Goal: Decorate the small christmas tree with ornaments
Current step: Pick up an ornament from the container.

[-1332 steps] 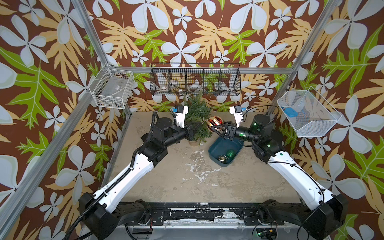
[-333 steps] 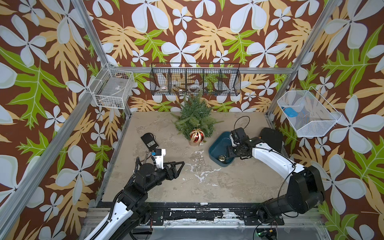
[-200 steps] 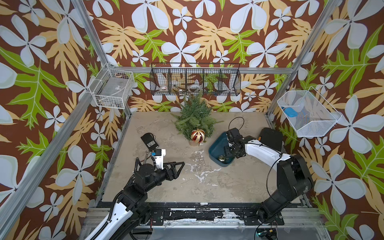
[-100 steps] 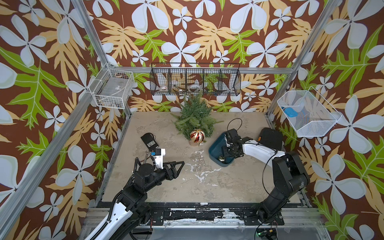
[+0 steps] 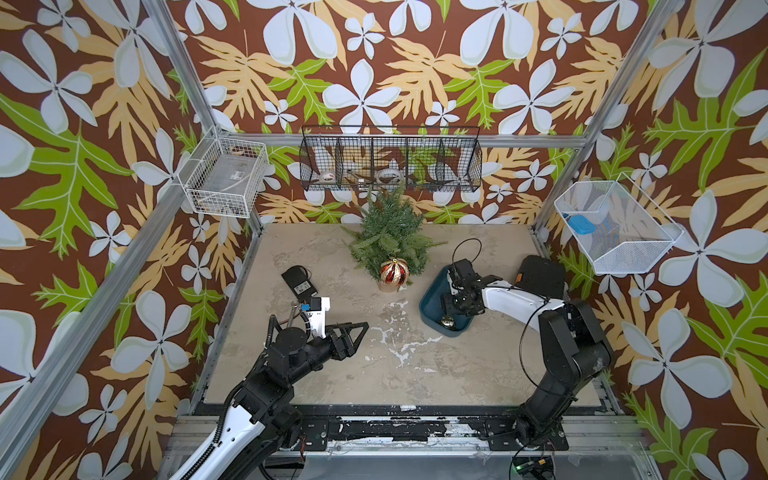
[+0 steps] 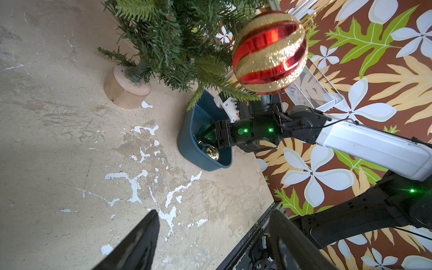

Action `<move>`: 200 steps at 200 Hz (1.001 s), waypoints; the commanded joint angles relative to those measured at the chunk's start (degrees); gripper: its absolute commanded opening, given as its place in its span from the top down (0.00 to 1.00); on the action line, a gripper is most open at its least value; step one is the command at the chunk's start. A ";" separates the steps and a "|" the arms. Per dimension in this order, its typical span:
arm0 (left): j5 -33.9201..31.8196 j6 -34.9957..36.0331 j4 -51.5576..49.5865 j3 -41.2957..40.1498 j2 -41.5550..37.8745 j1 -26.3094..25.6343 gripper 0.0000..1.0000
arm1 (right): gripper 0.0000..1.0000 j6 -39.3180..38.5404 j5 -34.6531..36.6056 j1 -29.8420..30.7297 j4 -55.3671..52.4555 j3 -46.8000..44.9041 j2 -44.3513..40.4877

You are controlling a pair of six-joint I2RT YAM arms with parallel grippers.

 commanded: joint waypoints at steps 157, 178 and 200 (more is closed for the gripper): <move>1.52 -0.15 2.94 4.09 3.72 0.15 0.24 | 0.44 0.86 -4.21 -0.96 -5.26 3.52 -25.47; 2.05 -0.09 3.41 5.21 4.26 0.15 0.24 | 0.44 0.84 -5.43 -0.95 -6.53 4.58 -28.79; 3.08 -0.60 4.65 5.96 4.46 0.15 0.24 | 0.44 0.67 -7.60 -0.95 -8.29 6.13 -31.58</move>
